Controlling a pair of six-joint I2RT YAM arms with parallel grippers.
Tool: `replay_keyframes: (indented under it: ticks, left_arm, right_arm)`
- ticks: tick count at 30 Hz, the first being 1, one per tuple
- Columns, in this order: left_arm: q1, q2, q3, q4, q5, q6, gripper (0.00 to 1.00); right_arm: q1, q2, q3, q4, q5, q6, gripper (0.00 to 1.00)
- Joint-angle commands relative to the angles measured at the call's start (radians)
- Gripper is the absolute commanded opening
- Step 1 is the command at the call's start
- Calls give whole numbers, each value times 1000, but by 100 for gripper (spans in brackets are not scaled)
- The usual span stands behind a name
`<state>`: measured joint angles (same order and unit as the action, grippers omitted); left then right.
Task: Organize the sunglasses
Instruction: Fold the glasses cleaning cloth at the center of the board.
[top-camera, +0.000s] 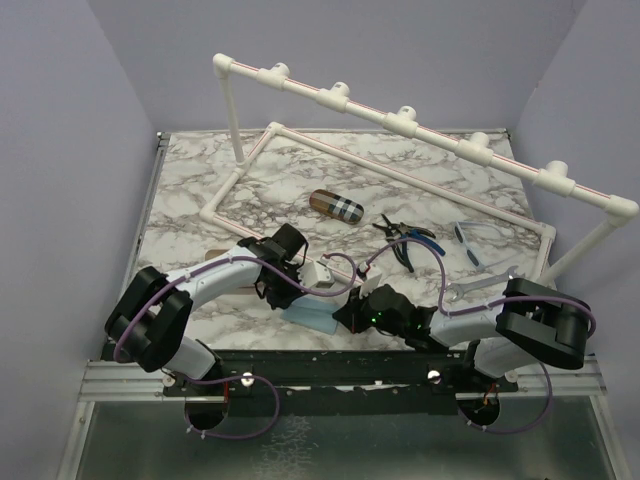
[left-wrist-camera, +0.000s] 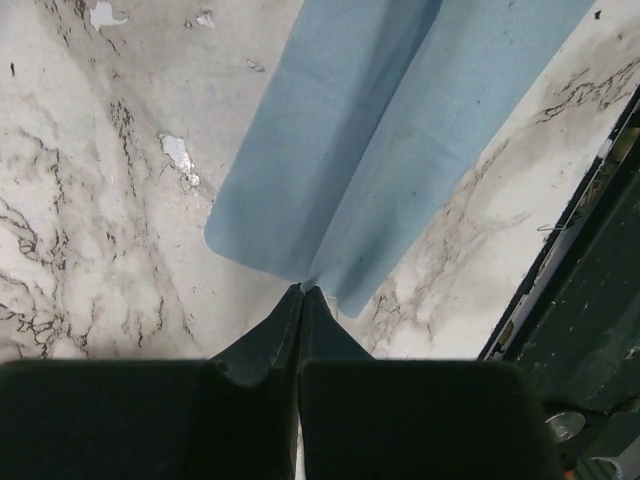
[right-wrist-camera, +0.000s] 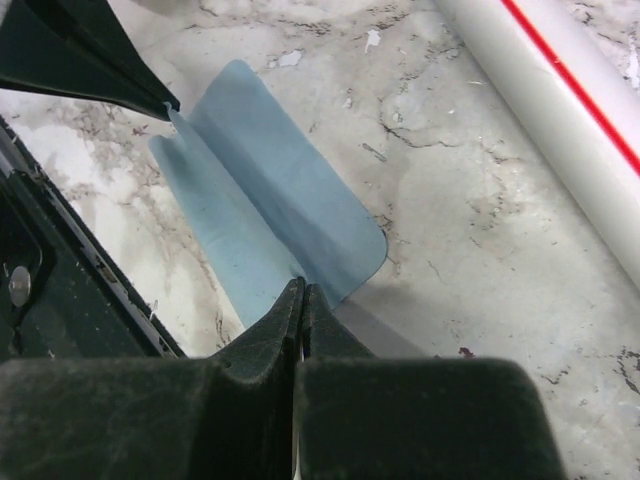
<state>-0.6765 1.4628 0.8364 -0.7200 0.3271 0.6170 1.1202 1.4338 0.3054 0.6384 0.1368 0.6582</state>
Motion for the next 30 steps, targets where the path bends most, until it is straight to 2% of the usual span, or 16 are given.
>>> replay_keyframes:
  ticks: [1,30]
  left_arm:
    - [-6,13,-21,39,-39,-21,0]
    - [-5,46,-24,67,-39,-20,0]
  right_arm:
    - [-17,19,10,17,21,17,0]
    - [-62,87,76,-71,-18,37,1]
